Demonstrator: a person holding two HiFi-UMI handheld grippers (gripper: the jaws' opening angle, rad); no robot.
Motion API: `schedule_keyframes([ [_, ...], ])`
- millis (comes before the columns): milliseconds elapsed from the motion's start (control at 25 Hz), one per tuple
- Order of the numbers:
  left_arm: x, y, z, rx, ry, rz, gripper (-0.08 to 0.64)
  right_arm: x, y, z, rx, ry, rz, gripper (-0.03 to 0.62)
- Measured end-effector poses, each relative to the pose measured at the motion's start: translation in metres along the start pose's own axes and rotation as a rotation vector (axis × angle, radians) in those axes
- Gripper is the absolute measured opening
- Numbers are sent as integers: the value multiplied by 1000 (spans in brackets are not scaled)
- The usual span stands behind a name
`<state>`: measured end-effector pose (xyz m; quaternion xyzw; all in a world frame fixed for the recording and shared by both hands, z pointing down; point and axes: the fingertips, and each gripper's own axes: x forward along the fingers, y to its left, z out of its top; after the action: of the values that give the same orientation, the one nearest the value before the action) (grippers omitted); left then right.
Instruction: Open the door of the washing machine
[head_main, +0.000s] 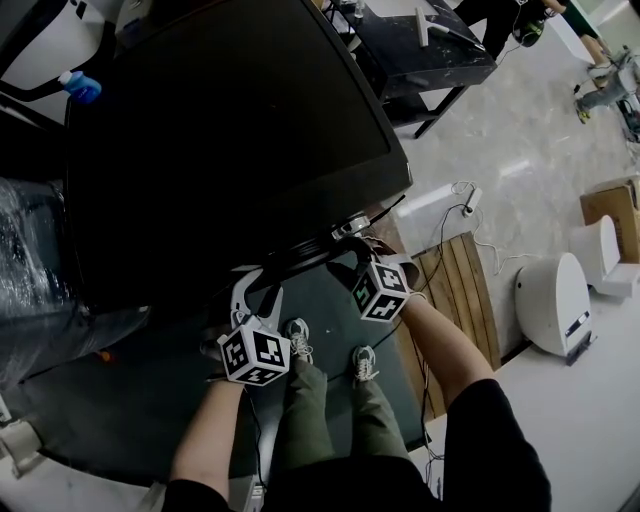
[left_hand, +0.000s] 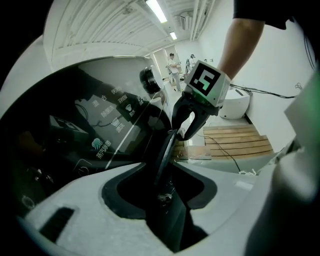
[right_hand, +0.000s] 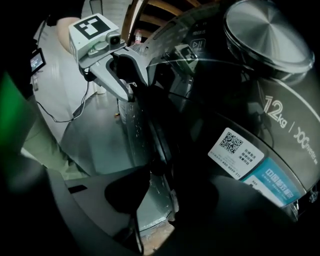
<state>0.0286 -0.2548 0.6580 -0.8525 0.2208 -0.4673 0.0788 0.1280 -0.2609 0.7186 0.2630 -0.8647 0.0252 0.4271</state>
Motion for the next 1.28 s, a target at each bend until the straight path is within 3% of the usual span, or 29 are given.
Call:
schedule_keyframes([
  [560, -2, -5, 1, -74, 19, 14, 148, -4, 4, -3, 57, 10, -46, 147],
  [640, -7, -19, 0, -55, 26, -32, 149, -12, 24, -9, 35, 6, 8, 138],
  [760, -29, -56, -11, 15, 6, -93, 176, -30, 87, -19, 44, -45, 86, 107],
  [960, -43, -77, -23, 48, -3, -69, 199, -38, 124, -23, 188, -82, -16, 124],
  [1160, -57, -89, -33, -92, 24, 30, 230, -58, 161, -29, 274, -61, 12, 229],
  [1280, -71, -96, -43, -198, 52, 115, 255, -90, 176, -30, 335, -86, -1, 198],
])
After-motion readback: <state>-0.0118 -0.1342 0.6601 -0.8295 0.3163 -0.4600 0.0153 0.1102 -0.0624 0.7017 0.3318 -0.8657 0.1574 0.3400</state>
